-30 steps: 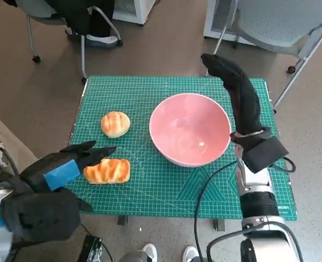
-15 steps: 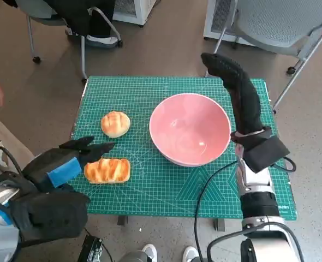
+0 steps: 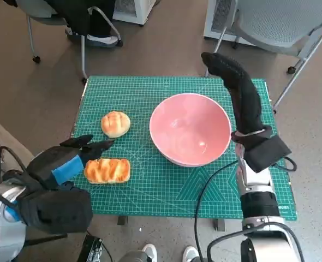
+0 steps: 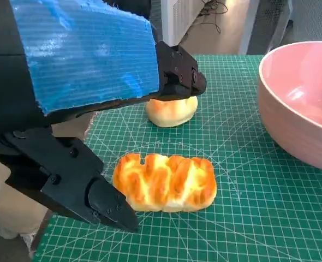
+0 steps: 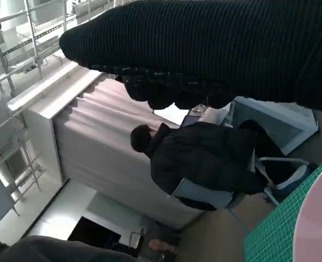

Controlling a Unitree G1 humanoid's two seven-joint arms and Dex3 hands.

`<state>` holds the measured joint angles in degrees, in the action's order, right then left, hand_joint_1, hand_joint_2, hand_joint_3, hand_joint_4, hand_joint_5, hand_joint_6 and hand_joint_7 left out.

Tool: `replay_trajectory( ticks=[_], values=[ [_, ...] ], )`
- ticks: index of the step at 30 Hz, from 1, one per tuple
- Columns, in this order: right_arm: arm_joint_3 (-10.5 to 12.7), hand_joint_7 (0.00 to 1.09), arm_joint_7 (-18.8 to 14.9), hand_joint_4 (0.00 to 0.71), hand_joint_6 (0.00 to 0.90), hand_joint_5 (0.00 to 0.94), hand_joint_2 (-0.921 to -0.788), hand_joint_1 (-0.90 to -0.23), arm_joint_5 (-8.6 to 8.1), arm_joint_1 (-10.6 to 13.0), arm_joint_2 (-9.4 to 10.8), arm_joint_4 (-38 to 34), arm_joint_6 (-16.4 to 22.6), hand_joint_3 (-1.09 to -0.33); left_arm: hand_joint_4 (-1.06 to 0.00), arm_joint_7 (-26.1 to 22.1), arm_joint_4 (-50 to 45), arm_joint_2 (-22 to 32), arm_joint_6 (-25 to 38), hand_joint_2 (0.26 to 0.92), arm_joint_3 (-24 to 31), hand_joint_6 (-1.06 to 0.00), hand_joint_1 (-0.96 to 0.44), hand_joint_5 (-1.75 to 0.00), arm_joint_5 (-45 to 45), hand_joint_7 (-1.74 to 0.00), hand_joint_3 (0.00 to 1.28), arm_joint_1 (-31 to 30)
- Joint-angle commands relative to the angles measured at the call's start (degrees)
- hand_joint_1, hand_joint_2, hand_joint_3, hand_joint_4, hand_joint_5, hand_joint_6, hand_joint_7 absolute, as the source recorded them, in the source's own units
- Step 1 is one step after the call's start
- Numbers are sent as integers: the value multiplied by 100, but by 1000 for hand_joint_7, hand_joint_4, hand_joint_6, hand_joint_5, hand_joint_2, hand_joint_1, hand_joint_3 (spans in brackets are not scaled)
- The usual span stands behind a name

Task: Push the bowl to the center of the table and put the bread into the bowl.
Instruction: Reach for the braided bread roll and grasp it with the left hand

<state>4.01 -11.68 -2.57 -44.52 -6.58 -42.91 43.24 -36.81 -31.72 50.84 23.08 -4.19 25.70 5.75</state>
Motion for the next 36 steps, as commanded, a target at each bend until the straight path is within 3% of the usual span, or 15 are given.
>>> replay_trajectory(
  ticks=[1, 23, 36],
  values=[
    [11, 261, -84, 171, 102, 2, -921, -720, -68, 119, -26, -46, -89, -856, -170, 39, 174, -101, -104, 666, -134, -287, 110, -1, 177, 0, 19, 149],
    [45, 286, -187, 171, 88, 1, -921, -728, -201, 162, -39, 16, -84, -858, -161, 11, 956, -415, -477, 681, -510, -277, 22, 0, 483, 0, 21, 537],
    [36, 301, -105, 173, 80, 2, -921, -729, -116, 185, -54, 42, -30, -858, -167, -60, 1300, -511, -587, 685, -798, -280, -37, -2, 665, -2, 20, 737]
  ],
)
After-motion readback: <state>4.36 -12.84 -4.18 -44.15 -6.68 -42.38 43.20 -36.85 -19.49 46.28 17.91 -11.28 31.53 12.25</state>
